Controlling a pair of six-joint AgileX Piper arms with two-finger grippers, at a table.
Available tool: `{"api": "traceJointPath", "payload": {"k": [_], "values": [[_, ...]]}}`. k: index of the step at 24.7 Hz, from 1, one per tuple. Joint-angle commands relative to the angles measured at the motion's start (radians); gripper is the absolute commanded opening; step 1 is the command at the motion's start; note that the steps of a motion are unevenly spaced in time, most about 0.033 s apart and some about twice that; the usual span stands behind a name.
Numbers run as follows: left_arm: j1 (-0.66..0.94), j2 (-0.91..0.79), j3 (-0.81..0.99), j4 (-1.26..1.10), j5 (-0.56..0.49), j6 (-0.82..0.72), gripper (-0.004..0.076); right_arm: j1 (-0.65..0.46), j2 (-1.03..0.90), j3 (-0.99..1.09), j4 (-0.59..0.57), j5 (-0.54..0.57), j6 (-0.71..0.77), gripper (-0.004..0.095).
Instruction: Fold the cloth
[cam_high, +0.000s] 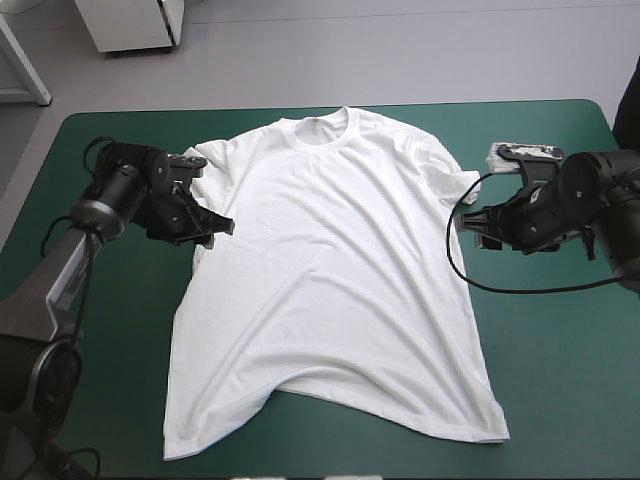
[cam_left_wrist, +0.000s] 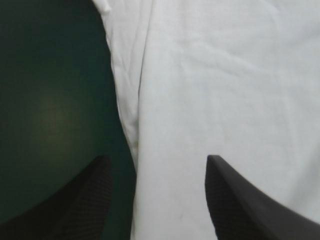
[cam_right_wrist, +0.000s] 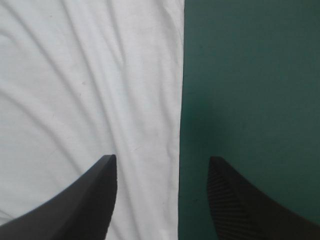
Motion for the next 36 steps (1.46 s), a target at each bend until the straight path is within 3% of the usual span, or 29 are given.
{"api": "traceJointPath", "payload": {"k": [1,14,16,20,29,36], "values": [[0.026,0.048,-0.092,-0.023,-0.021,-0.013,0.0407,-0.025,-0.029,-0.034,0.009,0.003,-0.014,0.0509],[0.101,0.257,-0.123,-0.048,-0.095,-0.009,0.0390,-0.025,-0.029,-0.034,-0.009,0.003,-0.021,0.0466],[0.099,0.281,-0.123,-0.050,-0.098,-0.009,0.0311,-0.025,-0.029,-0.034,-0.012,0.002,-0.021,0.0449],[0.082,0.301,-0.123,-0.054,-0.096,-0.001,-0.0023,-0.025,-0.003,-0.034,-0.028,-0.002,-0.021,0.0447],[0.075,0.301,-0.123,-0.054,-0.097,0.007,-0.0022,-0.025,0.163,-0.078,-0.026,-0.069,-0.038,0.0448],[0.075,0.301,-0.123,-0.070,-0.097,0.007,-0.0022,-0.023,0.388,-0.282,-0.007,-0.067,-0.048,0.0506]]}}
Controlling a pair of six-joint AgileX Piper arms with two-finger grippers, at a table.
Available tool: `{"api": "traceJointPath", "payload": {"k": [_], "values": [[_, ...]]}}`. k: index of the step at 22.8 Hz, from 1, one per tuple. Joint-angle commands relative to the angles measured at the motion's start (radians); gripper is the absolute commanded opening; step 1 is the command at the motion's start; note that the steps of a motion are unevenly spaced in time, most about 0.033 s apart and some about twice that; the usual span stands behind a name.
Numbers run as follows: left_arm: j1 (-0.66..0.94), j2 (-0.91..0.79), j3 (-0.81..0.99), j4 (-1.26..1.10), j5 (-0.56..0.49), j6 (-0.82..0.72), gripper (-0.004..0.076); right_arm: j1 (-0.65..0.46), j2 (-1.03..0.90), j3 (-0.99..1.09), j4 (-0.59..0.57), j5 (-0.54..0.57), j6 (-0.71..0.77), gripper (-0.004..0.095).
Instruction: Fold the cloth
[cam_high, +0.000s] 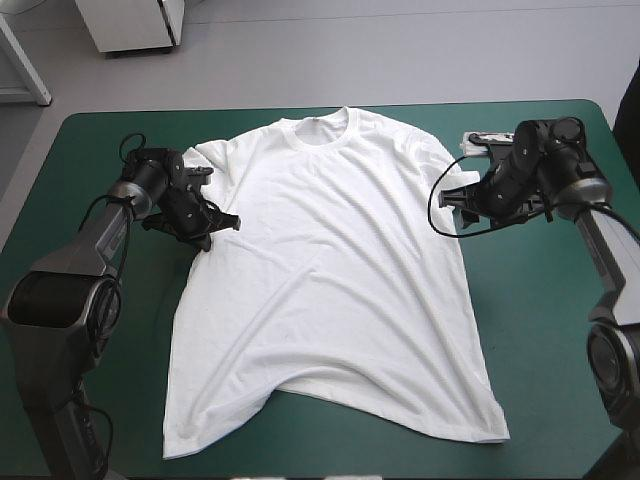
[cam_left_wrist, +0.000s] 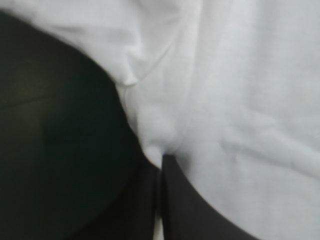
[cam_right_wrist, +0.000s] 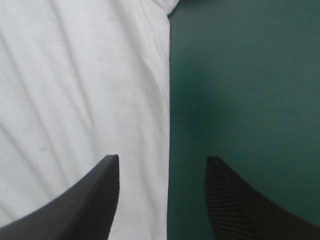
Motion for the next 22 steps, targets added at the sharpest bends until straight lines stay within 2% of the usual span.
{"api": "traceJointPath", "payload": {"k": [1,8,15,17,19,22], "values": [[-0.004,-0.008,-0.004,-0.005,-0.036,0.000,-0.0022,-0.006,0.059,-0.110,0.005,-0.022,-0.015,0.0506],[-0.004,-0.008,-0.004,-0.026,-0.042,0.000,-0.0022,0.002,0.189,-0.117,0.001,-0.087,-0.017,0.0502],[-0.004,-0.008,-0.004,-0.028,-0.044,0.006,-0.0022,0.052,0.290,-0.124,-0.034,-0.109,0.011,0.0437],[-0.004,-0.008,-0.004,-0.028,-0.044,0.008,-0.0022,0.054,0.304,-0.124,-0.044,-0.099,0.026,0.0377],[-0.004,-0.008,-0.004,-0.028,-0.044,0.008,-0.0022,0.054,0.315,-0.124,-0.046,-0.081,0.026,0.0273],[-0.004,-0.008,-0.004,-0.029,-0.046,0.008,-0.0022,0.054,0.324,-0.124,-0.046,-0.055,0.024,0.0030]]}}
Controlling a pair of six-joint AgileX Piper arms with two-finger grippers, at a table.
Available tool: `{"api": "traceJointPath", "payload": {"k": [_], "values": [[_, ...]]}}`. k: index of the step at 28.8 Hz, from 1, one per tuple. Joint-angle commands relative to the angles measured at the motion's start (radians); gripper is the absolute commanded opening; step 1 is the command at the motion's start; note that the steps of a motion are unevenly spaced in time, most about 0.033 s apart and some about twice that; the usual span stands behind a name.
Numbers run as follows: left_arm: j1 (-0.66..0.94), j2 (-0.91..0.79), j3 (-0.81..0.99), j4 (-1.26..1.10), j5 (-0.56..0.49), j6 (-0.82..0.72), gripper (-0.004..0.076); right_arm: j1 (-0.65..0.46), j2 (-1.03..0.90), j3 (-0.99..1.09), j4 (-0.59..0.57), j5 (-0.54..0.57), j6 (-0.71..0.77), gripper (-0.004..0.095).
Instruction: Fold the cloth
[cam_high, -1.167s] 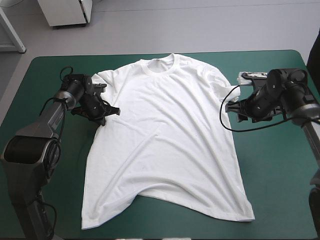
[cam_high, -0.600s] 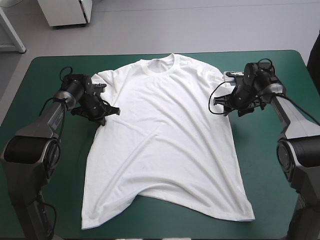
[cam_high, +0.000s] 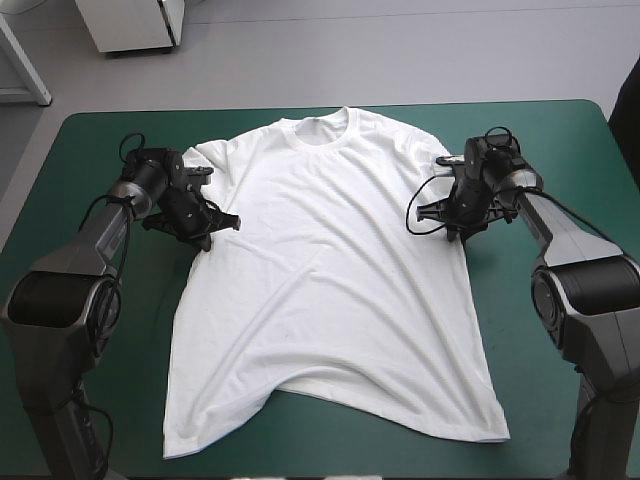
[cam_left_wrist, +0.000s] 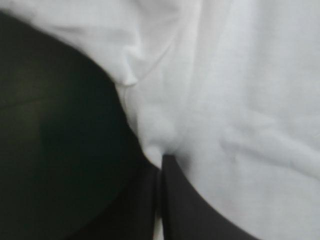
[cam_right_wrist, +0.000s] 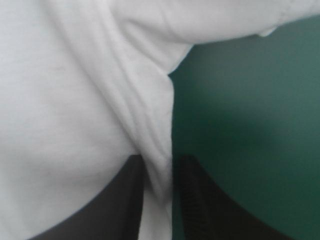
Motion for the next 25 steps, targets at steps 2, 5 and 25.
{"api": "traceJointPath", "payload": {"k": [2,5,25], "values": [[-0.004,-0.009,-0.004,-0.019,-0.045,0.001,-0.0022,0.006,-0.013,-0.009,0.026,0.026,-0.001,-0.0008],[-0.004,-0.013,-0.004,-0.019,-0.045,0.001,-0.0022,0.011,-0.016,-0.011,0.016,0.042,-0.005,-0.0013],[-0.004,-0.355,-0.163,-0.069,0.051,0.060,-0.0022,0.011,-0.400,-0.053,-0.069,0.049,-0.015,-0.0013]]}}
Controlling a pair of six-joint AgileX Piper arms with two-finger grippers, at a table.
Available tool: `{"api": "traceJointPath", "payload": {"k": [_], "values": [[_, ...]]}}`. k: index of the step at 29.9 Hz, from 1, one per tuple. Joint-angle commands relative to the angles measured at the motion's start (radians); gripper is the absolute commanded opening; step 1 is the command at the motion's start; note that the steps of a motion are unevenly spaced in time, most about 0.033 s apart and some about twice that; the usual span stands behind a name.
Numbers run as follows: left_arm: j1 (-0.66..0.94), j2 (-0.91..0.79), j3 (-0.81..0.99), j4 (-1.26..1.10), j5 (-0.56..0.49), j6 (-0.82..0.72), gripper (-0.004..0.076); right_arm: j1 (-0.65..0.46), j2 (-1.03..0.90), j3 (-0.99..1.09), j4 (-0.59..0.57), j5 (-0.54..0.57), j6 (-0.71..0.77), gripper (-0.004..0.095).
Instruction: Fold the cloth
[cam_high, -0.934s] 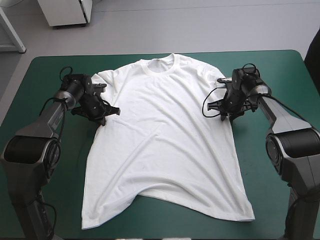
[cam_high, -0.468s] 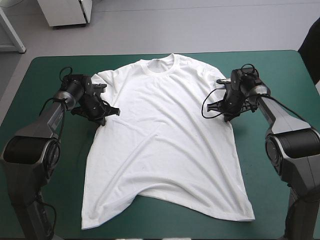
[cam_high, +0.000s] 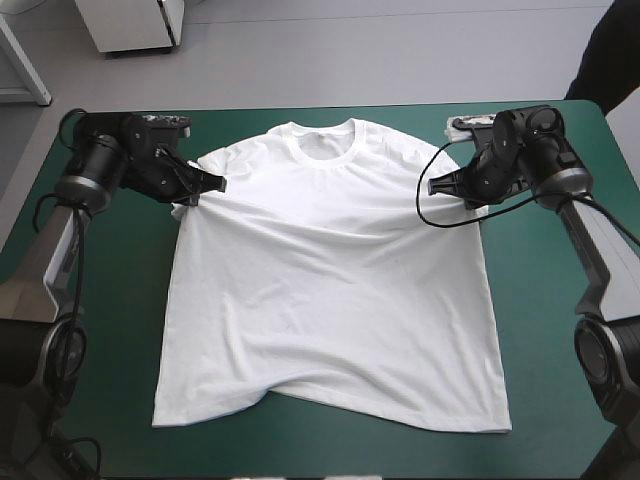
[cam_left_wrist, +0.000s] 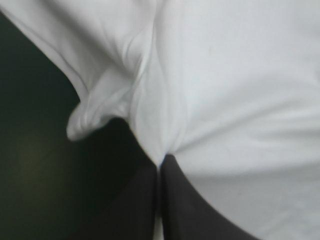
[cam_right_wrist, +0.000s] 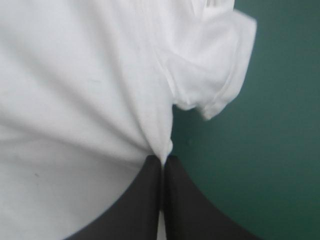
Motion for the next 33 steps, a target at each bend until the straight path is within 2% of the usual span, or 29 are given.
{"api": "traceJointPath", "payload": {"k": [1,12,17,23,26,33], "values": [[-0.003,-0.130,-0.078,-0.058,-0.005,0.011,-0.0022,0.001,-0.112,-0.076,-0.040,-0.011,-0.010,-0.0013],[-0.003,-0.276,-0.290,-0.087,0.006,0.035,-0.0022,0.001,-0.202,-0.437,-0.040,0.060,-0.022,-0.0013],[-0.003,-0.305,-0.382,-0.087,0.008,0.035,-0.0022,0.001,-0.235,-0.513,-0.036,0.060,-0.031,-0.0012],[-0.003,-0.304,-0.403,-0.087,-0.011,0.035,-0.0022,0.001,-0.242,-0.516,-0.037,0.058,-0.034,-0.0013],[-0.003,-0.296,-0.403,-0.087,-0.080,0.046,-0.0022,0.001,-0.226,-0.516,-0.045,0.006,-0.038,-0.0013],[-0.003,-0.215,-0.403,-0.081,-0.398,0.061,-0.0022,0.001,-0.118,-0.516,-0.162,-0.272,-0.025,-0.0013]]}}
